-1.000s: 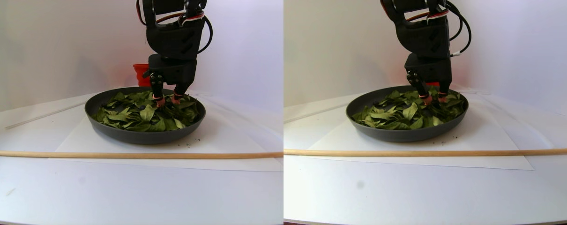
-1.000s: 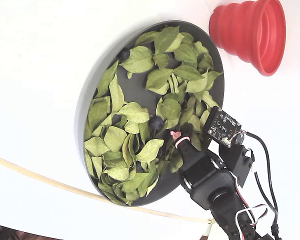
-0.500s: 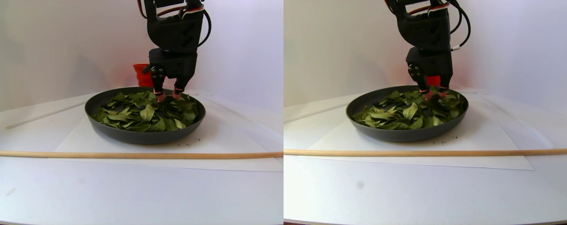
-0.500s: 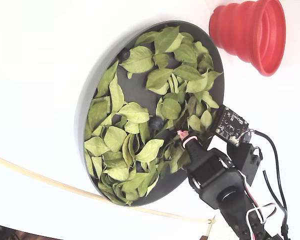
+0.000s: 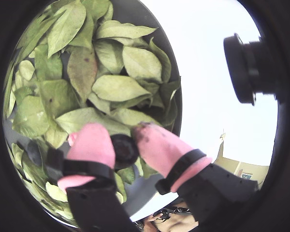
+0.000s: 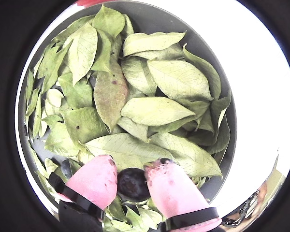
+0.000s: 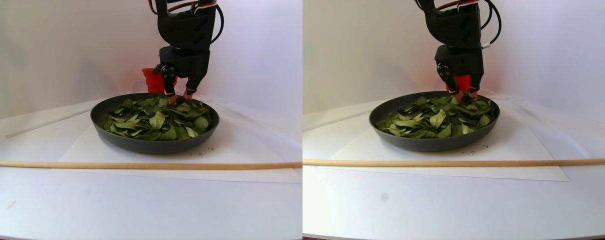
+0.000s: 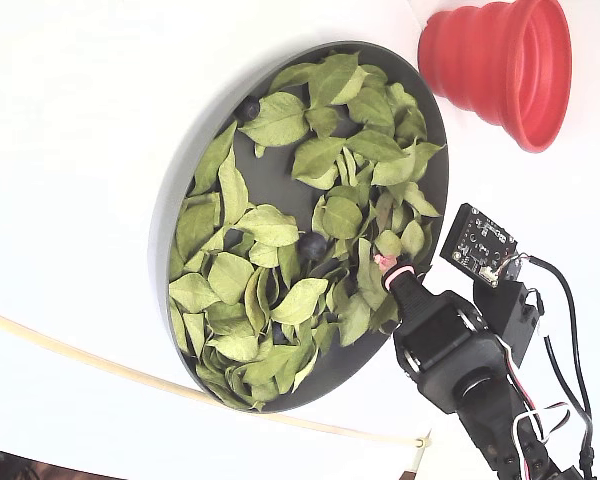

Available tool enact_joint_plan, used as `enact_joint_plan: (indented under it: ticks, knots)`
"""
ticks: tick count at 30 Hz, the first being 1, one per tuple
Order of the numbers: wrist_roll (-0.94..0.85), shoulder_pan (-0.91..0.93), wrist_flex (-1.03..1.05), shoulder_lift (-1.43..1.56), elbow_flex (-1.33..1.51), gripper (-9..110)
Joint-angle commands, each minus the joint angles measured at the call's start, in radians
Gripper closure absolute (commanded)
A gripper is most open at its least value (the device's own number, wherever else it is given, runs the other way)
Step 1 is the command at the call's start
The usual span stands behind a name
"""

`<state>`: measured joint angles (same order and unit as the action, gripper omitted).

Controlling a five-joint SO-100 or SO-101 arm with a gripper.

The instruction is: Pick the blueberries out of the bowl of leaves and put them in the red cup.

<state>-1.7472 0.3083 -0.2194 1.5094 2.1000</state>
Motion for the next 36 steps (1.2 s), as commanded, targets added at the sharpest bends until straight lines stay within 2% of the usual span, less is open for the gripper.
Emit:
enact_joint_plan:
  ticks: [1,36]
  knots:
    - [-0.009,0.018,0.011,0.129,-0.049,91]
    - [-0.003,-0.028,0.055,0.229,-0.117,91]
